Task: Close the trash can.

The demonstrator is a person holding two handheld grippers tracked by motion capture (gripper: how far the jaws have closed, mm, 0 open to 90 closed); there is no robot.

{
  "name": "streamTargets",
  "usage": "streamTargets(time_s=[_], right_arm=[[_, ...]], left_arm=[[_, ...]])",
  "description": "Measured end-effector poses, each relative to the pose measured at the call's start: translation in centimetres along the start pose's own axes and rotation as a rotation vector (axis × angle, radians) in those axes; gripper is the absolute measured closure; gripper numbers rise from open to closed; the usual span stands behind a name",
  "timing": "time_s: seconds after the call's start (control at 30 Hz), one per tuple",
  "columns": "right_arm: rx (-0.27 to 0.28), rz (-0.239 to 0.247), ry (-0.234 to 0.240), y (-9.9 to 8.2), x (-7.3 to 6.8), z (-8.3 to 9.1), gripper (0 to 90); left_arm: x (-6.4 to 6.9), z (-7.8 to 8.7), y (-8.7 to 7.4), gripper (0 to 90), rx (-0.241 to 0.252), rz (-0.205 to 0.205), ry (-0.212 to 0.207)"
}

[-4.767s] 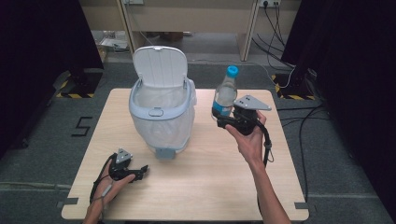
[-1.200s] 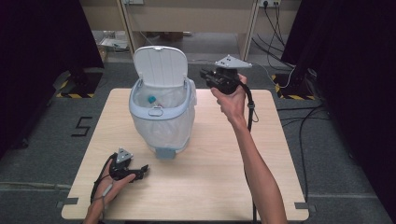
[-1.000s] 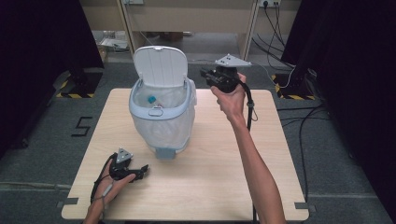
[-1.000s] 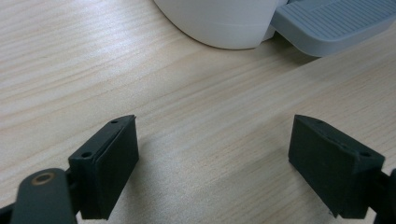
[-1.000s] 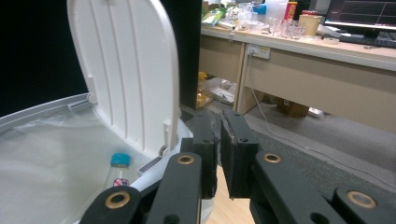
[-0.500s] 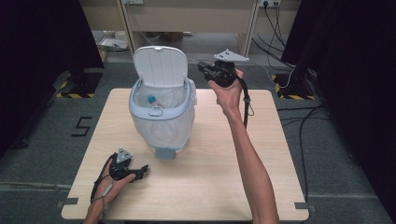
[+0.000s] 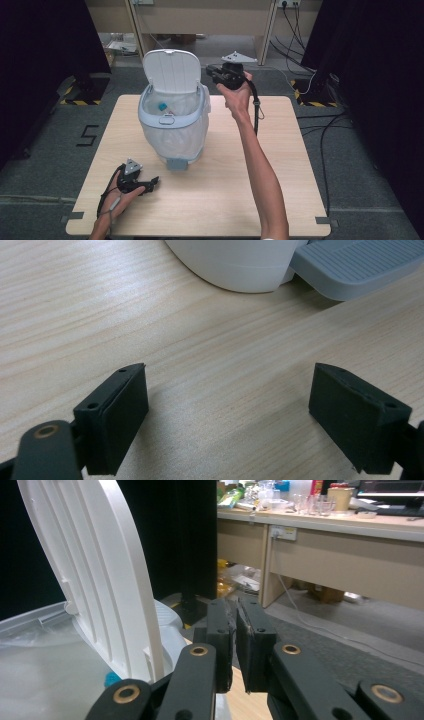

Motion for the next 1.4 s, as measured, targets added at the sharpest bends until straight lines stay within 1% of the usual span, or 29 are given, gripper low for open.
streamTargets(time_s=[0.17,0.2,0.23,0.27,0.3,0.33,0.37,0.47,0.57,0.6,0.67,0.7,0.73,0.8,0.9,1.0,1.13,1.3,1.4], right_arm=[[-0.001,0.008,0.029,-0.3,0.0,-0.8,83.7],[0.001,0.004,0.048,-0.3,-0.1,-0.9,83.4],[0.002,0.003,0.056,-0.3,-0.1,-1.0,83.3],[0.003,0.008,0.067,-0.3,-0.2,-1.1,83.0],[0.007,0.013,0.089,-0.2,-0.4,-1.2,82.5],[0.015,0.019,0.101,-0.1,-0.5,-1.2,83.2],[0.019,0.024,0.099,0.1,-0.6,-1.1,83.5],[0.036,0.013,0.125,0.4,-0.7,-0.6,83.9],[0.031,0.023,0.151,0.4,-1.0,-0.2,84.0],[0.034,0.028,0.173,0.3,-1.3,0.0,83.9],[0.043,0.023,0.219,0.3,-1.9,0.3,83.7],[0.044,0.027,0.225,0.2,-2.2,0.5,83.6],[0.036,0.041,0.241,0.1,-2.9,0.8,83.0],[0.032,0.05,0.258,-0.1,-3.8,1.2,82.7],[0.02,0.09,0.279,-0.6,-5.3,1.9,82.4],[0.004,0.128,0.266,-1.3,-6.4,2.4,82.4],[-0.018,0.159,0.245,-2.2,-7.4,2.6,82.4],[-0.029,0.175,0.262,-3.0,-8.6,2.6,82.0],[-0.06,0.203,0.249,-3.3,-9.4,2.5,82.0]], left_arm=[[0.0,0.0,0.0,15.0,0.0,0.001,0.0],[0.0,0.0,0.0,15.0,0.0,0.0,0.0],[0.0,0.0,0.0,15.0,0.0,0.0,0.0],[0.0,0.0,0.0,15.0,0.0,0.0,0.0],[0.0,0.0,0.0,15.0,0.0,0.0,0.0],[0.0,0.0,0.0,15.0,0.0,0.0,0.0],[0.0,0.0,0.0,15.0,0.001,0.0,0.001],[0.0,0.0,0.0,15.0,-0.001,-0.001,0.0],[0.0,0.0,0.0,15.0,-0.001,-0.003,0.002],[0.0,0.0,0.0,15.0,-0.001,-0.003,0.002],[0.0,0.0,0.0,15.0,-0.001,-0.003,0.002],[0.0,0.0,0.0,15.0,0.0,-0.003,0.002],[0.0,0.0,0.0,15.0,0.0,-0.003,0.002],[0.0,0.0,0.0,15.0,0.0,-0.003,0.002],[0.0,0.0,0.0,15.0,-0.001,-0.003,0.002],[0.0,0.0,0.0,15.0,0.0,-0.003,0.002],[0.0,0.0,0.0,15.0,0.0,-0.003,0.002],[0.0,0.0,0.0,15.0,0.0,-0.003,0.002],[0.0,0.0,0.0,15.0,0.0,-0.003,0.002]])
Point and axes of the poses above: each handheld gripper's, and its own axes: z roughly backward along the jaws, y roughly out of its top, x roughly to its right, the point moved 1 cm from there along -z, roughly forward along the jaws, and after that the axes turned 10 degrees about -x, right-handed, at the moved point
